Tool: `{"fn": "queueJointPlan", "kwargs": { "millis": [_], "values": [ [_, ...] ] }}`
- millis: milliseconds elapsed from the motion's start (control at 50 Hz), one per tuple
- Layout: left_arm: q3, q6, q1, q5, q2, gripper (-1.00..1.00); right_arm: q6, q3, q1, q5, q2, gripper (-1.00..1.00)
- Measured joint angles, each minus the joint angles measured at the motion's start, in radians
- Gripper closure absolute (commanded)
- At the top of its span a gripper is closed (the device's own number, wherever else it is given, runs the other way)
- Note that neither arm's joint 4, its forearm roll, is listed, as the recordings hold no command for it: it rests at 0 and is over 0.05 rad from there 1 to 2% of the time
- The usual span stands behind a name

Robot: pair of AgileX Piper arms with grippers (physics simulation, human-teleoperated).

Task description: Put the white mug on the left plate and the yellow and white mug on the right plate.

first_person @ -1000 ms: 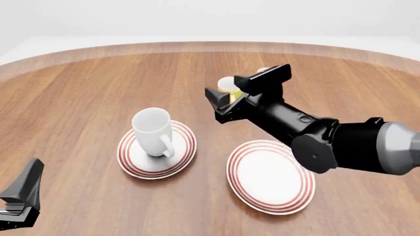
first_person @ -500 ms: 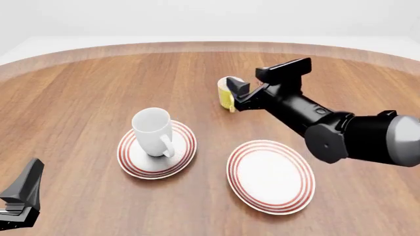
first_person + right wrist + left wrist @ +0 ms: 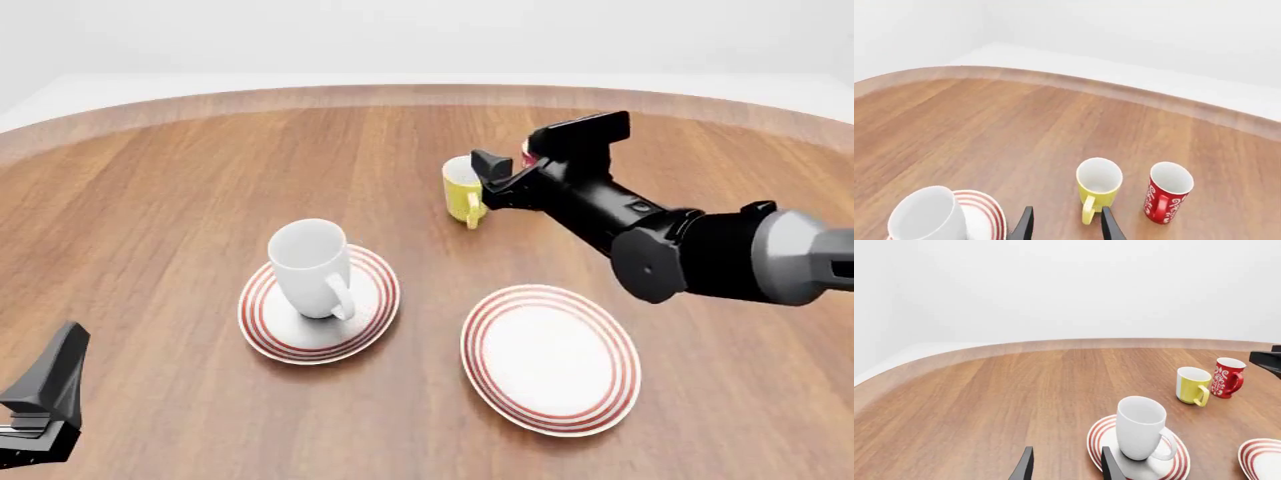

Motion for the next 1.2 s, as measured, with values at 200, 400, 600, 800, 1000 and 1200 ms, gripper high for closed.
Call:
{"fn": "queueJointPlan", "kwargs": {
  "millis": [200,400,600,800,1000,1200],
  "values": [
    [0.0,0.0,0.0,0.0,0.0,-1.0,0.002,-0.046,-0.011,0.03,0.041,-1.0],
    [0.0,0.0,0.0,0.0,0.0,-1.0,0.003,-0.088,-0.02,0.056,0.075,-1.0],
    [0.0,0.0,0.0,0.0,0.0,-1.0,0.016,-0.135,-0.031,0.082,0.11,-1.0],
    [0.0,0.0,0.0,0.0,0.0,-1.0,0.038,-0.188,-0.037,0.115,0.15,-1.0],
    [0.0,0.0,0.0,0.0,0.0,-1.0,0.063,-0.235,-0.038,0.143,0.19,-1.0],
    [0.0,0.0,0.0,0.0,0.0,-1.0,0.086,-0.272,-0.041,0.161,0.225,-1.0]
  ]
}}
